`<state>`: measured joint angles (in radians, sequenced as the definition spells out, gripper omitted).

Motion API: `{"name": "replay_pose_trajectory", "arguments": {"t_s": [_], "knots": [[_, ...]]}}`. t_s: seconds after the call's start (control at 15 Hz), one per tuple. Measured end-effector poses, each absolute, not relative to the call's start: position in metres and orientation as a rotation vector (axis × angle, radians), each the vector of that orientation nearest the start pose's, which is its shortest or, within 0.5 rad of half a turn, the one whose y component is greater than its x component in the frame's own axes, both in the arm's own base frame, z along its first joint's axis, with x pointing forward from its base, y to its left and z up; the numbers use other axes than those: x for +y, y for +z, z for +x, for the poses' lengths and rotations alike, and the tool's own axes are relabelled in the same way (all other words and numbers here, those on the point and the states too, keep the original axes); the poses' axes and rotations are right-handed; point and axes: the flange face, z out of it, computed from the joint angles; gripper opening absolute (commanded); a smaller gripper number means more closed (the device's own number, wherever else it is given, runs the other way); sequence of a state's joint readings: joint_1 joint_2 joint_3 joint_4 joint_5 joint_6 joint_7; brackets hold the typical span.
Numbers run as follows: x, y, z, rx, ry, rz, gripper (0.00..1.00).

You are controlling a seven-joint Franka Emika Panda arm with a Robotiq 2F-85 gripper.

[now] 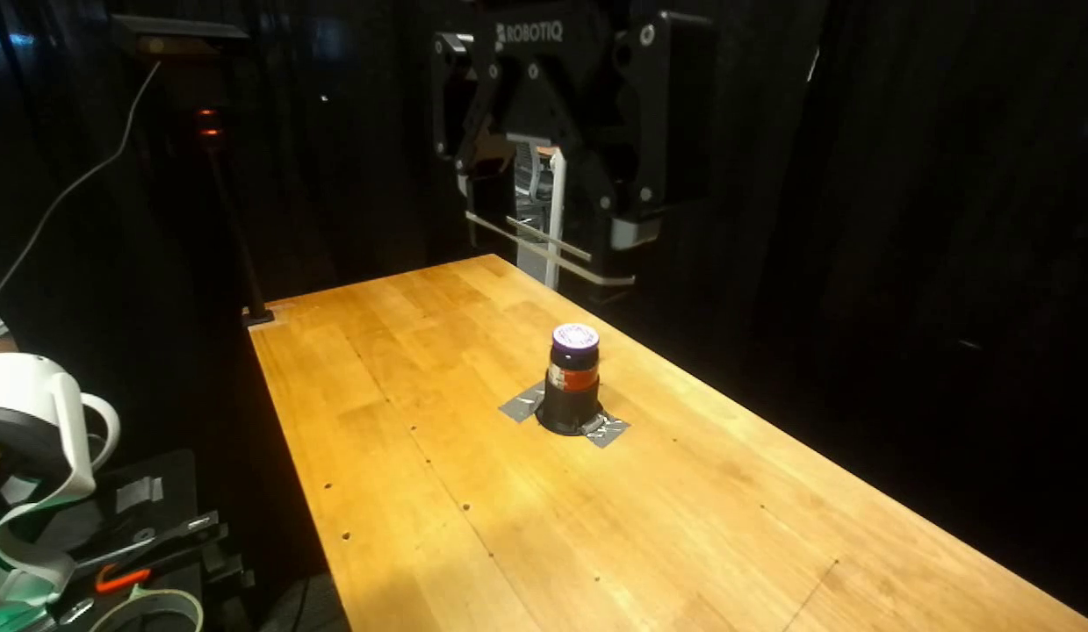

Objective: Put the rubber band around the jar.

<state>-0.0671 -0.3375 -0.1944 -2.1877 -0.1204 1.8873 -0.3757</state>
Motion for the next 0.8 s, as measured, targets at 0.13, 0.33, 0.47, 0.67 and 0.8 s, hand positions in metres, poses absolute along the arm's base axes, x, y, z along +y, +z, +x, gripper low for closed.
{"name": "replay_pose_trajectory", "arguments": {"t_s": [0.13, 0.33, 0.47, 0.67, 0.8], "knots": [[-0.104, 0.521, 0.469, -0.298, 0.025, -3.170, 1.00], [-0.047, 0.505, 0.519, -0.346, 0.160, -3.160, 1.00], [-0.013, 0.490, 0.549, -0.326, 0.236, -3.167, 1.00], [0.023, 0.458, 0.595, -0.245, 0.297, -3.187, 1.00], [0.039, 0.437, 0.625, -0.193, 0.299, -3.193, 1.00]]}}
